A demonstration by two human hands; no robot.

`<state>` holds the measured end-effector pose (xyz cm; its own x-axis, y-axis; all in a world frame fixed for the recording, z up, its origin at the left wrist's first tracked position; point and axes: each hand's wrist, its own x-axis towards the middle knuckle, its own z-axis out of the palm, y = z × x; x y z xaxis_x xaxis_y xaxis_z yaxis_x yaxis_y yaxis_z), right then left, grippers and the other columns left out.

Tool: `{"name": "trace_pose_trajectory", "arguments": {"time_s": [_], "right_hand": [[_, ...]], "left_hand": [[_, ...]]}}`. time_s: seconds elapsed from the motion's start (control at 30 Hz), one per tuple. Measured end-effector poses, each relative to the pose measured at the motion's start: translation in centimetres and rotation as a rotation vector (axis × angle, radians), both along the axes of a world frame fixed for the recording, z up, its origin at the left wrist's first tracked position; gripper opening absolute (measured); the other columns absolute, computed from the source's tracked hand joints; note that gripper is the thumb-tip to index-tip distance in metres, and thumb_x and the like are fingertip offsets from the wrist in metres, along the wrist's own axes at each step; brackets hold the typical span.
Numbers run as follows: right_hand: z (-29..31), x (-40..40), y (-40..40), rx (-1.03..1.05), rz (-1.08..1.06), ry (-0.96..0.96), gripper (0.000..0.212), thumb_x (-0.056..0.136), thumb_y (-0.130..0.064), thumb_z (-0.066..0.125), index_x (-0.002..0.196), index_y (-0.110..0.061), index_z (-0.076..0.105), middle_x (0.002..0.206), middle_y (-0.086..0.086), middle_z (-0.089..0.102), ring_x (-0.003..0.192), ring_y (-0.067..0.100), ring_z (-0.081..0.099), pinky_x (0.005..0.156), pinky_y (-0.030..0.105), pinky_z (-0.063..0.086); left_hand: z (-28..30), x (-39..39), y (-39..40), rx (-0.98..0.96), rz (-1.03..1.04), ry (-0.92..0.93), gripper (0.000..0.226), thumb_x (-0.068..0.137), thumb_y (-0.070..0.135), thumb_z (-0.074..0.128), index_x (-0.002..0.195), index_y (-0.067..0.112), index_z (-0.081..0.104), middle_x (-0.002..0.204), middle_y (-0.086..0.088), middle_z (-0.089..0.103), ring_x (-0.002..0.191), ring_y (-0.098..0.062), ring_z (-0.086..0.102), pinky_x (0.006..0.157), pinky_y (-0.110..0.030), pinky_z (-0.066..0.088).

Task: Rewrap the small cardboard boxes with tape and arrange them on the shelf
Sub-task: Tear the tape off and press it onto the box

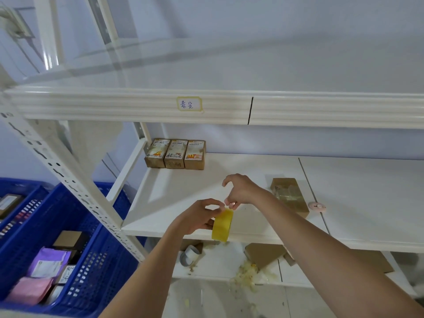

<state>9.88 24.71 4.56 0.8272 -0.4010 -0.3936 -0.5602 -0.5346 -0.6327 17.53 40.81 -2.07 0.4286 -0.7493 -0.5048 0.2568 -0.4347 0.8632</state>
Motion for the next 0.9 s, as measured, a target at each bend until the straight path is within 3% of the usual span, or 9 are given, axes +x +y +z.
{"name": "trace_pose_trajectory", "arguments": {"time_s": [0.07, 0.23, 0.37, 0.5, 0.57, 0.63, 0.83, 0.9], "right_hand": [[-0.2, -0.4, 0.5, 0.002, 0.025, 0.027, 0.039, 0.078, 0.002, 0.082, 0.110, -0.004, 0.061, 0.081, 0.023, 0.074, 0.066, 0.028, 0.075, 0.070, 0.035, 0.064], [-1.9, -1.7, 1.5, 0.002, 0.033, 0.070, 0.008, 0.080, 0.001, 0.080, 0.086, 0.000, 0.074, 0.080, 0.019, 0.075, 0.072, 0.027, 0.076, 0.071, 0.033, 0.064], [-3.9, -2.7, 2.5, -0.013, 0.008, 0.109, 0.006, 0.081, 0.002, 0.079, 0.086, 0.001, 0.076, 0.085, 0.017, 0.076, 0.076, 0.025, 0.076, 0.072, 0.030, 0.063], [-6.0, -2.8, 3.3, -0.070, -0.017, 0.082, 0.006, 0.079, 0.004, 0.078, 0.080, -0.002, 0.075, 0.069, 0.009, 0.071, 0.066, 0.020, 0.071, 0.069, 0.026, 0.062], [-6.9, -2.6, 3.6, -0.111, -0.003, 0.078, 0.009, 0.078, 0.004, 0.077, 0.078, -0.005, 0.076, 0.063, 0.000, 0.066, 0.061, 0.014, 0.066, 0.069, 0.024, 0.058], [-7.8, -2.5, 3.8, -0.135, 0.001, 0.067, 0.009, 0.078, 0.002, 0.078, 0.078, -0.007, 0.078, 0.068, -0.002, 0.068, 0.063, 0.010, 0.063, 0.074, 0.025, 0.056], [-10.0, -1.8, 3.9, -0.150, -0.041, 0.041, 0.008, 0.078, 0.002, 0.078, 0.081, -0.005, 0.077, 0.091, 0.010, 0.075, 0.087, 0.023, 0.071, 0.083, 0.029, 0.057], [-10.5, -1.6, 3.9, -0.153, -0.040, 0.051, 0.008, 0.079, 0.005, 0.077, 0.083, -0.003, 0.076, 0.093, 0.011, 0.073, 0.090, 0.024, 0.070, 0.084, 0.030, 0.057]], "left_hand": [[-0.7, -0.7, 0.6, 0.011, 0.002, 0.019, 0.022, 0.095, 0.022, 0.070, 0.118, 0.022, 0.069, 0.098, -0.014, 0.073, 0.088, -0.032, 0.074, 0.084, -0.042, 0.061], [-2.5, -3.0, 1.1, 0.079, 0.040, 0.088, 0.031, 0.092, 0.024, 0.075, 0.119, 0.014, 0.065, 0.105, -0.015, 0.072, 0.087, -0.030, 0.075, 0.081, -0.042, 0.062], [-3.4, -4.5, 1.5, 0.196, 0.074, 0.105, 0.045, 0.087, 0.024, 0.079, 0.121, 0.007, 0.055, 0.101, -0.017, 0.073, 0.081, -0.026, 0.074, 0.066, -0.034, 0.062], [-4.8, -4.8, 1.6, 0.258, 0.108, 0.128, 0.036, 0.092, 0.019, 0.074, 0.119, -0.002, 0.061, 0.101, -0.016, 0.076, 0.087, -0.025, 0.075, 0.079, -0.038, 0.063], [-5.6, -4.7, 1.6, 0.274, 0.146, 0.164, 0.040, 0.090, 0.020, 0.077, 0.118, -0.005, 0.062, 0.099, -0.016, 0.076, 0.087, -0.026, 0.076, 0.074, -0.037, 0.063], [-6.3, -4.6, 1.4, 0.278, 0.177, 0.213, 0.041, 0.088, 0.021, 0.079, 0.116, -0.004, 0.062, 0.097, -0.015, 0.077, 0.086, -0.025, 0.076, 0.070, -0.036, 0.062], [-7.7, -4.8, 0.9, 0.292, 0.268, 0.250, 0.033, 0.091, 0.019, 0.076, 0.116, -0.001, 0.067, 0.102, -0.016, 0.076, 0.092, -0.028, 0.075, 0.080, -0.040, 0.062], [-7.8, -4.7, 0.7, 0.310, 0.297, 0.232, 0.036, 0.089, 0.018, 0.077, 0.116, -0.002, 0.065, 0.102, -0.017, 0.075, 0.091, -0.030, 0.074, 0.074, -0.039, 0.063]]}}
